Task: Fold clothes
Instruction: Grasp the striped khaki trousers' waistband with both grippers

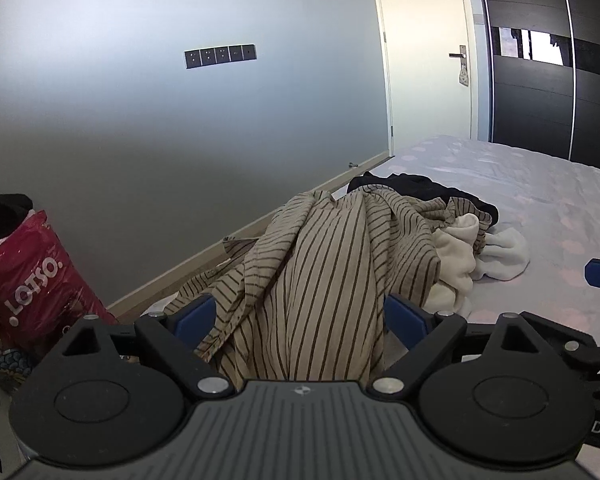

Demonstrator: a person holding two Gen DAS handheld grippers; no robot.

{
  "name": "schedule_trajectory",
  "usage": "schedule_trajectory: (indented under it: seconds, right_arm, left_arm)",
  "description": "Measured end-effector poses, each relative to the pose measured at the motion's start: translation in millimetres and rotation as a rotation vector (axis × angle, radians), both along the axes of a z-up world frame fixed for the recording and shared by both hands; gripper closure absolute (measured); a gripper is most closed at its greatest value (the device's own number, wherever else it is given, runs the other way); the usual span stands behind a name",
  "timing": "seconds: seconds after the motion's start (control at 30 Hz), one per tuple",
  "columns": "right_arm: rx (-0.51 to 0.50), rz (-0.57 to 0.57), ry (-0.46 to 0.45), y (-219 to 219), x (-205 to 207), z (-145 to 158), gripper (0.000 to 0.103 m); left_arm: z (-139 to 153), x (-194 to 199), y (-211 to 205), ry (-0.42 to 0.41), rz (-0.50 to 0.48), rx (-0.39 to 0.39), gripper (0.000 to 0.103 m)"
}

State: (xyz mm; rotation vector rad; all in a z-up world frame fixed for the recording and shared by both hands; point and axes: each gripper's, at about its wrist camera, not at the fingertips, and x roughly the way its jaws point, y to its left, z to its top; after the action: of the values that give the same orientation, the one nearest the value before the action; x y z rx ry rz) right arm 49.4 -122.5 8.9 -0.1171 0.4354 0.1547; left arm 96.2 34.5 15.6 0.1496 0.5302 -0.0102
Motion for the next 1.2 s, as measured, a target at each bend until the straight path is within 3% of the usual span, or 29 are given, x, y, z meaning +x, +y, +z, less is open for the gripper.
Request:
schedule_trajectory:
  seconds: [0.17,0.23,0.37,0.53,0.57,0.63,0.73,0.8,0.93,1.1,1.17,1.2]
  right_arm:
    - [-0.021,0.005,0.015,6.5,31.9,-1.1,0.027]
    - [-0.016,0.003,0.035,9.4,45.9,-1.5,0.043]
    - [0.009,0.008,0.088,16.6,75.7,-3.8,0.043]
    - [0.011,0.017,0.136,32.8,107.6,-12.5,0.046]
    - [0.006,0.018,0.15,35.9,113.8,-15.9,0.049]
    - [0.003,0.016,0.177,40.1,124.8,-22.7,0.074]
    - [0.037,0.01,0.215,37.1,131.8,-31.7,0.099]
    - [0.059,-0.005,0.213,32.1,131.0,-32.2,0.1]
    - [0.039,-0.038,0.182,22.6,120.8,-24.1,0.101]
    - [-0.02,-0.143,0.097,3.4,99.8,-10.1,0.102]
    - [-0.031,-0.188,0.067,-10.4,91.5,-3.8,0.102]
    - [-0.039,-0.218,0.053,-19.4,86.3,-0.8,0.102]
  left_arm:
    - [-12.3,34.8,3.5,0.051,-0.015,-0.022,0.023]
    - [-18.1,48.3,5.9,0.082,-0.027,-0.032,0.029]
    - [-23.7,71.8,5.3,0.143,-0.055,-0.013,0.037]
    - [-34.8,85.9,12.3,0.182,-0.053,-0.004,0.057]
    - [-37.3,88.0,14.2,0.189,-0.05,-0.004,0.06]
    - [-41.7,90.3,16.9,0.209,-0.07,-0.02,0.072]
    - [-46.8,93.2,23.9,0.221,-0.071,-0.047,0.087]
    - [-47.7,93.0,29.1,0.23,-0.072,-0.069,0.094]
    - [-45.0,87.5,33.4,0.215,-0.067,-0.079,0.1]
    - [-39.1,81.6,39.5,0.196,-0.071,-0.119,0.1]
    - [-38.0,77.5,39.3,0.194,-0.076,-0.114,0.094]
    - [-38.0,75.7,39.2,0.192,-0.078,-0.119,0.083]
